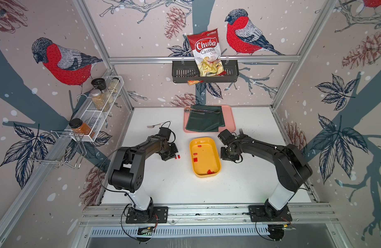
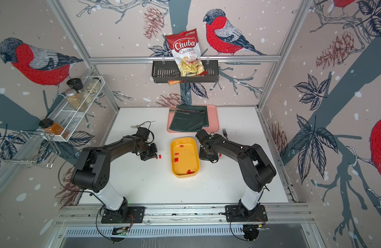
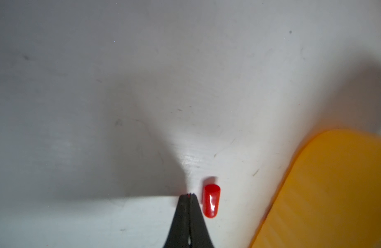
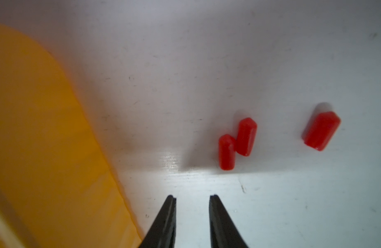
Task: Take the screw protection sleeves out of the storage box
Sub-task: Place the screw protection sleeve at the center of the board.
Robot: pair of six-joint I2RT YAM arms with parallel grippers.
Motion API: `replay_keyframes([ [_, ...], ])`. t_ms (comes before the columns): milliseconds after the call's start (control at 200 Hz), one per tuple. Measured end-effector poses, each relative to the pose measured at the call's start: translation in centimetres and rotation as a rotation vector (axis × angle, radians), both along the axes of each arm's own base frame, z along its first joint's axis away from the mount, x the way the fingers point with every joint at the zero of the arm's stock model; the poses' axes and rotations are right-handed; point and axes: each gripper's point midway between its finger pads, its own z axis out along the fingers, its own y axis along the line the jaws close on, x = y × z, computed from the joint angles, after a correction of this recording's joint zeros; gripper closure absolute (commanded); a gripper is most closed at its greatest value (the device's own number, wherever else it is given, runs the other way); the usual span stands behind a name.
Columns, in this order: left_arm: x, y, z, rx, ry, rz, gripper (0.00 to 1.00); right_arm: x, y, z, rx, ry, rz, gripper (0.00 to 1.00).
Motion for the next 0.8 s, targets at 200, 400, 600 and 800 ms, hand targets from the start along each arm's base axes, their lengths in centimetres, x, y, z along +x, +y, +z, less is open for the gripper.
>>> replay_keyframes([
  [200,-0.3,0.0,-0.5,0.003,0.007,-0.014,0.88,-0.1,0.0,0.0,-0.005,0.006,0.002,0.68],
  [400,0.0,-0.2,-0.3,-0.002,-0.013,-0.025,0.78,-0.5,-0.3,0.1,-0.011,0.009,0.004,0.68],
  [600,0.0,0.2,0.2,0.026,-0.020,-0.023,0.73,-0.5,-0.3,0.1,-0.012,0.009,0.004,0.68],
  [800,0.3,0.5,2.2,0.047,-0.052,-0.025,0.66,-0.6,-0.2,0.3,-0.010,0.005,0.007,0.68],
])
